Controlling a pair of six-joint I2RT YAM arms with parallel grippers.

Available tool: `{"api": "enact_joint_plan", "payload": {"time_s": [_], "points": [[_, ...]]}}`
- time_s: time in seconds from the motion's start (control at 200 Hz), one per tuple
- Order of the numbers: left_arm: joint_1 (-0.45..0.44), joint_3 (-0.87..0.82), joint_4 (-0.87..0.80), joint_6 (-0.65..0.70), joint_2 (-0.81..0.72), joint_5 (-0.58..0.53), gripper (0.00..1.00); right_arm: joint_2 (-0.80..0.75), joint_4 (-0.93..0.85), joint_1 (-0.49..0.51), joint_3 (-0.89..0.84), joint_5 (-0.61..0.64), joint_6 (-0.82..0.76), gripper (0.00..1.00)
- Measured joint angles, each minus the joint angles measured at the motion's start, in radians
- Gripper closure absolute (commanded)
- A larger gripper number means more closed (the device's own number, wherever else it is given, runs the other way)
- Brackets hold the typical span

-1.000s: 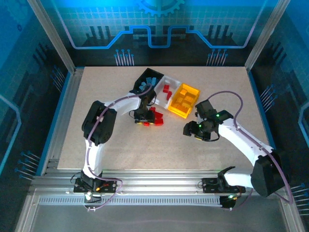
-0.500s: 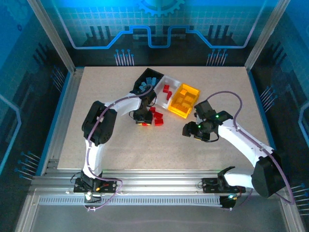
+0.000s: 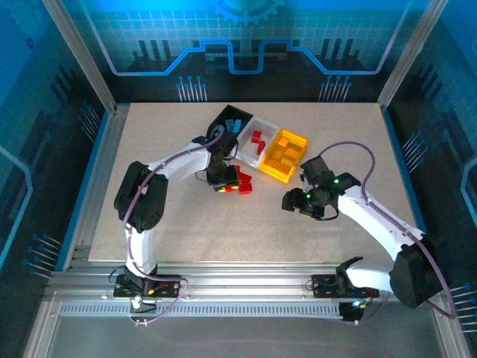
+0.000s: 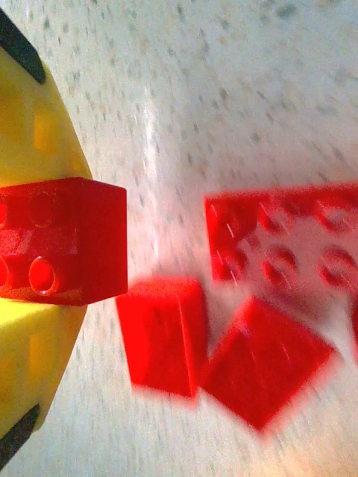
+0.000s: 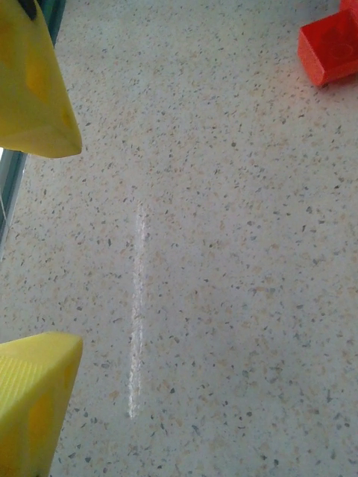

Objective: Sort the legos into containers by color

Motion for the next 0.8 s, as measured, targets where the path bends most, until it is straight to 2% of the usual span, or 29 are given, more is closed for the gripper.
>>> {"api": "enact_joint_plan", "payload": {"time_s": [0.195,0.445,0.555,0.675,0.8], "points": [[0.032,0.264,0.005,-0.085,0.066,0.073,0.66,-0.056,0.003,0.000,-0.043,0.004,-0.002,0.35],[0.039,0.569,-0.002,-0.177,0.254,0.119,0.66,-0.223,0.004,-0.012,-0.125,0.016,0.000,0.35],[0.039,0.693,-0.024,-0.192,0.350,0.127,0.65,-0.245,-0.007,-0.036,-0.136,0.015,-0.001,0.35],[0.042,0.780,-0.032,-0.214,0.430,0.137,0.65,-0.258,-0.013,-0.056,-0.136,0.015,-0.008,0.33],[0.050,0.806,-0.032,-0.245,0.473,0.150,0.56,-0.268,-0.021,-0.069,-0.136,0.015,-0.016,0.32]]}}
